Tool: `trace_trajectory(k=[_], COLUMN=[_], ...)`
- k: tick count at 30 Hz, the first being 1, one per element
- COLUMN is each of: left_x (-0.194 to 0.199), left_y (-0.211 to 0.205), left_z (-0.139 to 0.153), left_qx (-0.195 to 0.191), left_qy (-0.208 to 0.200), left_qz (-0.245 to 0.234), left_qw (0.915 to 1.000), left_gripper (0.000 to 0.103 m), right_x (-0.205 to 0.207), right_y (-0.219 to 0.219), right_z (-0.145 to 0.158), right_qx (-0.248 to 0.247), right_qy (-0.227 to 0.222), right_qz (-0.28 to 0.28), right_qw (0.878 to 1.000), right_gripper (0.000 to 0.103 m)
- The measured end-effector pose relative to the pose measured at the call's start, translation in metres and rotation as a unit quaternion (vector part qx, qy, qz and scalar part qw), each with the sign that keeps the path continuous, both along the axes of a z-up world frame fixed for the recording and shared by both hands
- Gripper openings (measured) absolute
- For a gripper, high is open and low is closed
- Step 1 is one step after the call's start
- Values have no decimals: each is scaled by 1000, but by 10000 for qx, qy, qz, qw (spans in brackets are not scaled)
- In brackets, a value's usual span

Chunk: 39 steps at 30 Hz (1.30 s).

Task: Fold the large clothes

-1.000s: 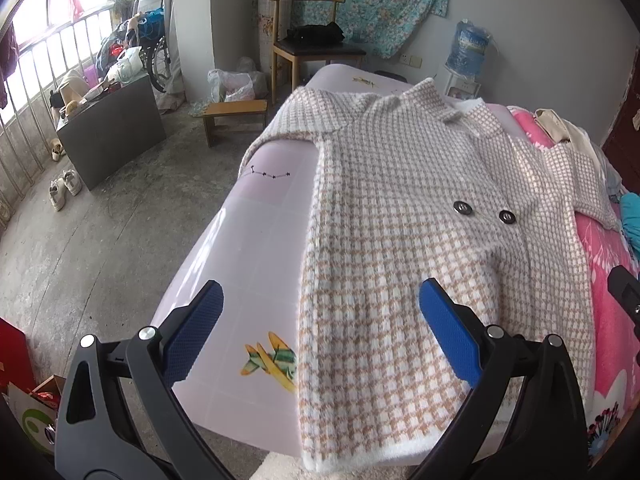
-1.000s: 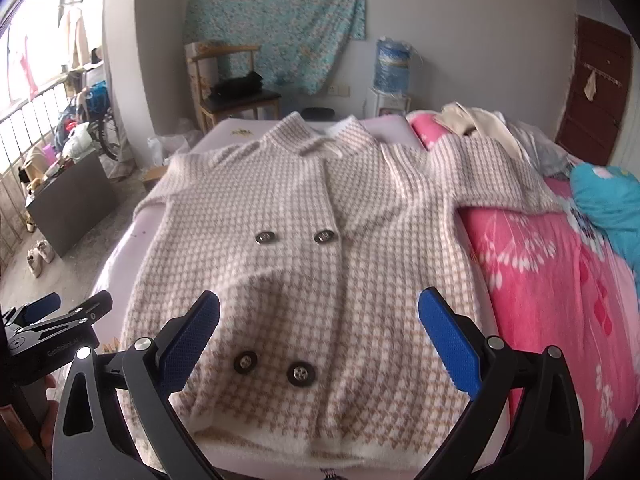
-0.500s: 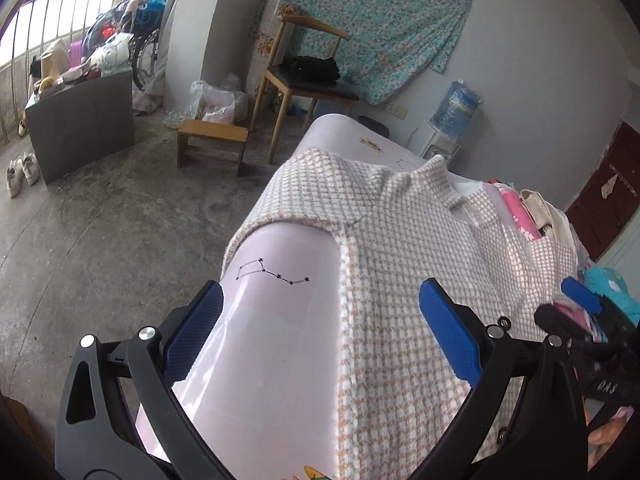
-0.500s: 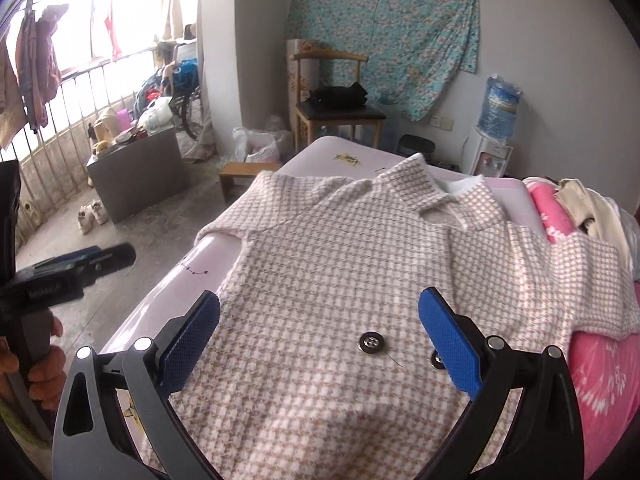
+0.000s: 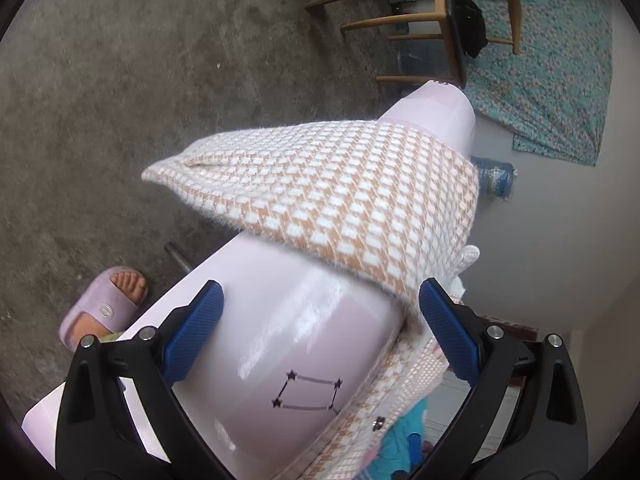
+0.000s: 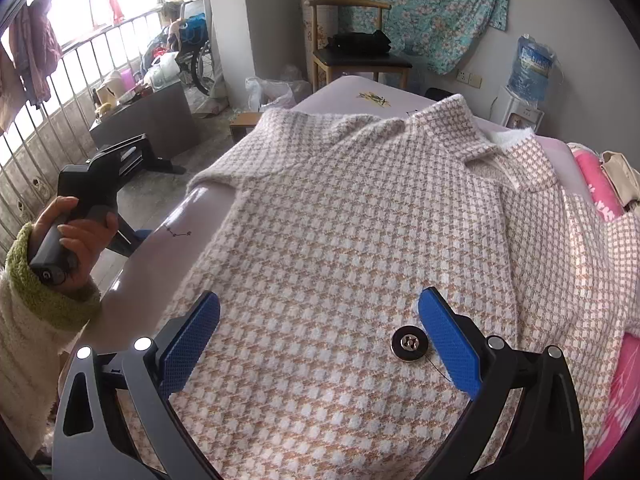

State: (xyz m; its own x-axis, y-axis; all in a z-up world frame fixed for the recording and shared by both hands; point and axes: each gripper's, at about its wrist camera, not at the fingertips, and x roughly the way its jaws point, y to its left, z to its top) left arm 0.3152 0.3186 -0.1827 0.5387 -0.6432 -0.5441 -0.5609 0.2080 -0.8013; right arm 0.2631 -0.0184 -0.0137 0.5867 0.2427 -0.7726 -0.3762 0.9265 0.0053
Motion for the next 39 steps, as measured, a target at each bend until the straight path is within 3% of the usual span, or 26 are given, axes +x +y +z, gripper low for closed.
trace_trajectory(k=[6, 12, 16, 18, 20, 23, 25, 27, 28, 29, 32, 33, 35, 36, 37, 39], left_x=[38, 64, 68, 68, 68, 69, 72, 74, 74, 74, 66, 60, 45, 38, 27, 15], left_y=[7, 10, 13, 18, 23, 33, 34, 27, 19, 6, -65, -92, -149, -177, -203, -245], left_z=[-50, -80, -89, -85, -69, -20, 22, 76, 106, 139, 234, 258, 293, 301, 304, 300], left_qx=[-1113, -1200, -1156, -862, -234, 1003, 1852, 2768, 3232, 3744, 5174, 5450, 5745, 5791, 5750, 5433], left_qy=[248, 693, 993, 1049, 1051, 742, 442, 48, -209, -513, -1602, -1984, -2641, -2885, -3092, -3399], left_qz=[381, 573, 724, 705, 604, 507, 458, 352, 283, 170, -408, -637, -1194, -1496, -1800, -2422], left_qw=[9928, 9887, 9857, 9882, 9924, 9909, 9806, 9603, 9457, 9257, 8397, 8122, 7654, 7477, 7358, 7285], left_gripper=[95, 91, 55, 33, 12, 6, 5, 4, 4, 4, 5, 5, 5, 6, 8, 12], right_x=[16, 26, 31, 32, 33, 30, 28, 25, 24, 23, 18, 14, 8, 4, 1, -6], right_y=[-11, -13, -14, -15, -18, -24, -29, -34, -37, -41, -55, -61, -74, -82, -89, -106], right_z=[-7, -12, -15, -17, -17, -14, -12, -9, -7, -6, -1, 2, 5, 7, 8, 9], right_qx=[75, 137, 137, 151, 176, 265, 276, 249, 218, 190, 160, 141, 107, 97, 83, 50], right_qy=[145, 206, 252, 286, 313, 262, 228, 163, 127, 101, 36, 2, -51, -64, -72, -96], right_qz=[-212, -307, -356, -392, -462, -585, -644, -686, -718, -763, -969, -1061, -1258, -1360, -1465, -1686], right_qw=[9996, 9992, 9990, 9987, 9983, 9976, 9973, 9972, 9971, 9969, 9952, 9943, 9920, 9906, 9892, 9856], right_gripper=[97, 97, 97, 97, 97, 97, 97, 97, 97, 97, 97, 97, 97, 97, 97, 97])
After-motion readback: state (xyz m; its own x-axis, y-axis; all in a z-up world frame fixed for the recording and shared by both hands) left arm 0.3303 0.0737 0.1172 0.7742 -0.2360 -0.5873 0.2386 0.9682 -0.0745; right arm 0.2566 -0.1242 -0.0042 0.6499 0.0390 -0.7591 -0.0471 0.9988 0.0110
